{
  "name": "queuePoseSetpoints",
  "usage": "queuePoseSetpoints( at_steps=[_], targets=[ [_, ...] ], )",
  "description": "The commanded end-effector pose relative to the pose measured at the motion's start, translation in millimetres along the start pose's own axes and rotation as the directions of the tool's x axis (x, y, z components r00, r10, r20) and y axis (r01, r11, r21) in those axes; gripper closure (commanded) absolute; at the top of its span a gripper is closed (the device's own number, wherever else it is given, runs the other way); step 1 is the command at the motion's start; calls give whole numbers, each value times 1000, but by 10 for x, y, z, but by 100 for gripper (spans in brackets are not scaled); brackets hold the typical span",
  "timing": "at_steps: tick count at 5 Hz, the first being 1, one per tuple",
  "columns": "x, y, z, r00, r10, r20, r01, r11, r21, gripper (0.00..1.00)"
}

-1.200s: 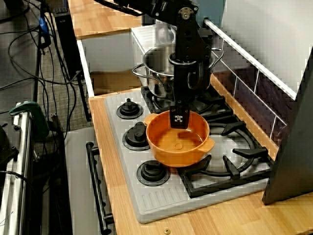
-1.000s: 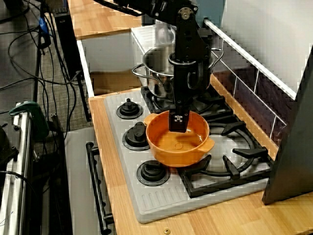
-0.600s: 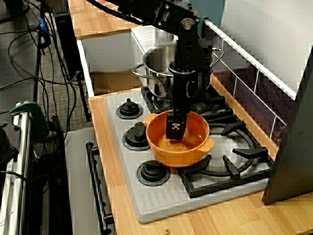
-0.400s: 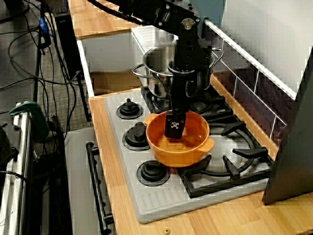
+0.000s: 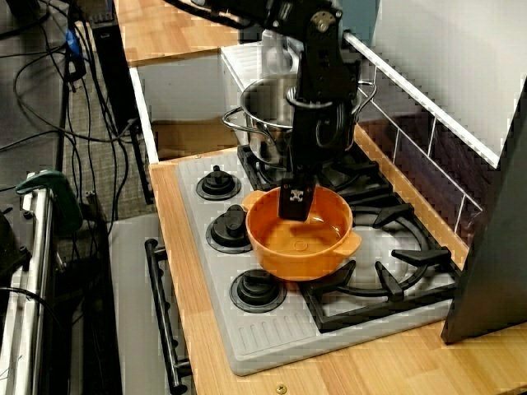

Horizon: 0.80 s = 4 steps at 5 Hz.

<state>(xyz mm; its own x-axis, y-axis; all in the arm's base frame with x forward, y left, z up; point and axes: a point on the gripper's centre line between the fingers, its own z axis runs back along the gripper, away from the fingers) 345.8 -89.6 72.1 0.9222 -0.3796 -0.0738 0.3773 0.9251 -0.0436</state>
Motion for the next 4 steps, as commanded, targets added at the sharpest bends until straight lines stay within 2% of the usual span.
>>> queuePoseSetpoints(
  at_steps=[1, 2, 3, 4],
  targets=[
    [109, -60, 552, 988, -96, 123, 90, 995, 51, 0],
    [39, -221, 749, 960, -246, 133, 230, 966, 120, 0],
    [58, -344, 792, 859, -477, 188, 462, 879, 120, 0],
    [127, -407, 751, 714, -668, 210, 647, 744, 168, 0]
  ],
)
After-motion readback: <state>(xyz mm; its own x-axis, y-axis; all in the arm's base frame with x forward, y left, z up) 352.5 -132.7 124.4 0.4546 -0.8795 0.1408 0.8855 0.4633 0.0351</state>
